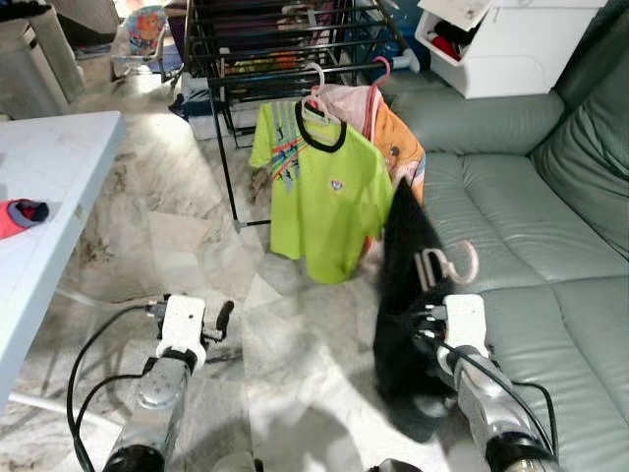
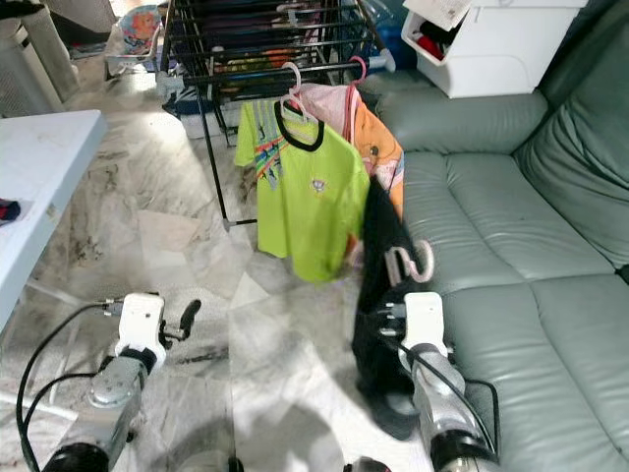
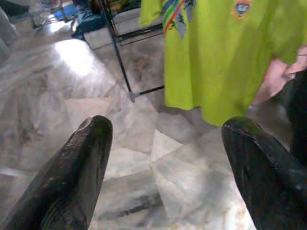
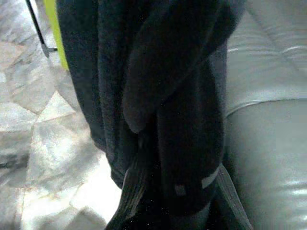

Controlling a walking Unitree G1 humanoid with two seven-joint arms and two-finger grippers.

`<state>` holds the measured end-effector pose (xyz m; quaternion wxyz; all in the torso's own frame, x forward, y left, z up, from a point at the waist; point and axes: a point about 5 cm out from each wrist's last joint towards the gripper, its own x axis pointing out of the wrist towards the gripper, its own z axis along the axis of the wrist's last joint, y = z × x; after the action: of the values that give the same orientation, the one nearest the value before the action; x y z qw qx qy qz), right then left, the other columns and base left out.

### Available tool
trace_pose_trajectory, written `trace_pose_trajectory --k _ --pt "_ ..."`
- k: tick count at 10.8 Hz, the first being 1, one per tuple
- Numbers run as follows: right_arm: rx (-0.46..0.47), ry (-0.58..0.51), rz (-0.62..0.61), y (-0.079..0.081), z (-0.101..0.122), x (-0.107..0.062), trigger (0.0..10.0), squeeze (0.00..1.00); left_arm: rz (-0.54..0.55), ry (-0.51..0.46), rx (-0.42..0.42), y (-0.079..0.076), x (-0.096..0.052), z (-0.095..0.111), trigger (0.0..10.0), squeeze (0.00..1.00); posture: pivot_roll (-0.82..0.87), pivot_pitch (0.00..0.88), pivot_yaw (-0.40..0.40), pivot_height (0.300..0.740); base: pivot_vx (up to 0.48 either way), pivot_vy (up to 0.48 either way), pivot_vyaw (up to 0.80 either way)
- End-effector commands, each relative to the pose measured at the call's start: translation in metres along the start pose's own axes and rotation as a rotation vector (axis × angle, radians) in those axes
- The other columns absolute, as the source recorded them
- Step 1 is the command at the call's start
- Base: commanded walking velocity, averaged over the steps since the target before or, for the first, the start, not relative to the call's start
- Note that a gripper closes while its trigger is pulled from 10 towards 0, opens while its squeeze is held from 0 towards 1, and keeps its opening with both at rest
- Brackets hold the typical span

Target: Hang hanger

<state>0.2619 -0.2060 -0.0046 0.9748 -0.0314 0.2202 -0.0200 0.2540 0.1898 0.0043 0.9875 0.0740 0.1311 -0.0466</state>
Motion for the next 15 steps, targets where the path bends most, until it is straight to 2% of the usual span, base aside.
trace_pose_trajectory --k 1,4,8,9,12,15 --pt "0.006 -0.063 -0.003 0.001 0.016 0.003 10.0 0.0 0.013 -0.003 -0.018 0.004 0.0 0.002 10.0 0.0 -0.05 0.0 0.011 0.74 0.0 0.0 0.0" --pt "0.001 -0.088 0.021 0.006 0.022 0.003 10.0 0.0 0.01 -0.007 -0.035 0.002 0.002 0.006 10.0 0.0 -0.05 0.0 0.009 0.74 0.0 0.0 0.17" --pt "0.003 -0.057 -0.026 -0.003 0.012 -0.003 10.0 0.0 0.011 -0.001 -0.041 0.001 0.002 0.006 10.0 0.0 -0.06 0.0 0.018 0.74 0.0 0.0 0.57" --pt "0.046 -0.03 -0.069 -0.007 0.004 -0.005 10.0 0.0 0.016 0.01 -0.046 0.0 0.001 0.004 10.0 0.0 -0.06 0.0 0.019 0.74 0.0 0.0 0.0" --pt "0.082 -0.028 -0.113 -0.015 0.003 -0.007 10.0 0.0 0.045 0.017 -0.059 0.002 -0.001 0.003 10.0 0.0 -0.06 0.0 0.015 0.74 0.0 0.0 0.0" --pt "0.074 -0.03 -0.123 -0.015 0.002 -0.009 10.0 0.0 0.066 0.025 -0.061 0.006 -0.002 0.002 10.0 0.0 -0.06 0.0 0.02 0.74 0.0 0.0 0.0"
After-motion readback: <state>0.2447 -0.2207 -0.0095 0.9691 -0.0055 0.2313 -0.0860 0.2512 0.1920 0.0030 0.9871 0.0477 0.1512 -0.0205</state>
